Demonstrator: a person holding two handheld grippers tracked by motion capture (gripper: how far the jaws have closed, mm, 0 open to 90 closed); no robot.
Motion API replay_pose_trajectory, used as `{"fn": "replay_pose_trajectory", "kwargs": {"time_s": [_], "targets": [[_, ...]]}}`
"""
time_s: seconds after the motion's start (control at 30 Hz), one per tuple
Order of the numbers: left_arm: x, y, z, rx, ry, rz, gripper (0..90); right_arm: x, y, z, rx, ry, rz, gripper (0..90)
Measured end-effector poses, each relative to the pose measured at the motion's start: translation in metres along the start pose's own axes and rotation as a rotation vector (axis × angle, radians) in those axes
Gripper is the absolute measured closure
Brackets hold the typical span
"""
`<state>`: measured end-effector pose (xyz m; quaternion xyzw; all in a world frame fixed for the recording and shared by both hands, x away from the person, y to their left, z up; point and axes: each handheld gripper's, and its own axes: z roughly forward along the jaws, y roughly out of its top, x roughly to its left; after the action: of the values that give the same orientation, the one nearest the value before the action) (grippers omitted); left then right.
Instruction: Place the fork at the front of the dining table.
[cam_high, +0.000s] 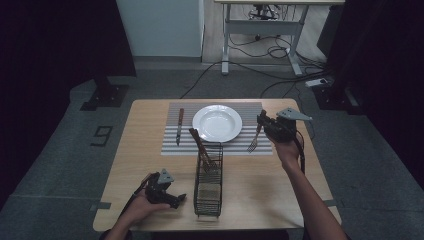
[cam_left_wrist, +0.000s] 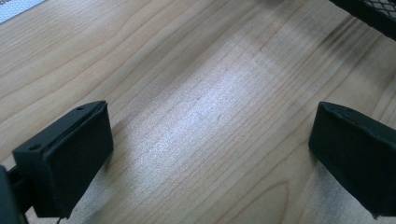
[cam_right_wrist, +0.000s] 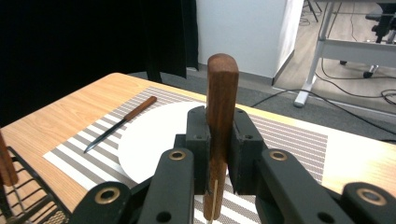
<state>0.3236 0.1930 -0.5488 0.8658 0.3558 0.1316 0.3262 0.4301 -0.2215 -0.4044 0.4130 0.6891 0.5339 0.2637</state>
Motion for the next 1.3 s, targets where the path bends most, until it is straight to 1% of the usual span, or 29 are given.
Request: {"fn": "replay_pose_trajectory", "kwargs": {"time_s": [0.33, 0.5, 0.63, 0.8, 1.0, 1.3], "targets": [[0.000, 0.000, 0.000, 0.000, 0.000, 0.000, 0.0, -0.011, -0.010, 0.008, 0.046, -0.034, 0.013, 80.6], [0.000, 0.000, 0.000, 0.000, 0.000, 0.000, 0.0, -0.013, -0.017, 0.017, 0.073, -0.057, -0.005, 80.7], [0.000, 0.000, 0.000, 0.000, -0.003, 0.002, 0.0, -0.013, -0.021, 0.024, 0.088, -0.064, -0.013, 80.7], [0.000, 0.001, 0.001, 0.000, -0.006, 0.003, 0.0, -0.013, -0.022, 0.030, 0.088, -0.085, -0.036, 80.7], [0.000, 0.001, 0.001, 0.000, -0.005, 0.004, 0.0, -0.017, -0.025, 0.036, 0.089, -0.117, -0.036, 80.7], [-0.001, 0.001, 0.001, 0.001, -0.005, 0.005, 0.0, -0.015, -0.026, 0.045, 0.069, -0.127, -0.050, 80.6]]}}
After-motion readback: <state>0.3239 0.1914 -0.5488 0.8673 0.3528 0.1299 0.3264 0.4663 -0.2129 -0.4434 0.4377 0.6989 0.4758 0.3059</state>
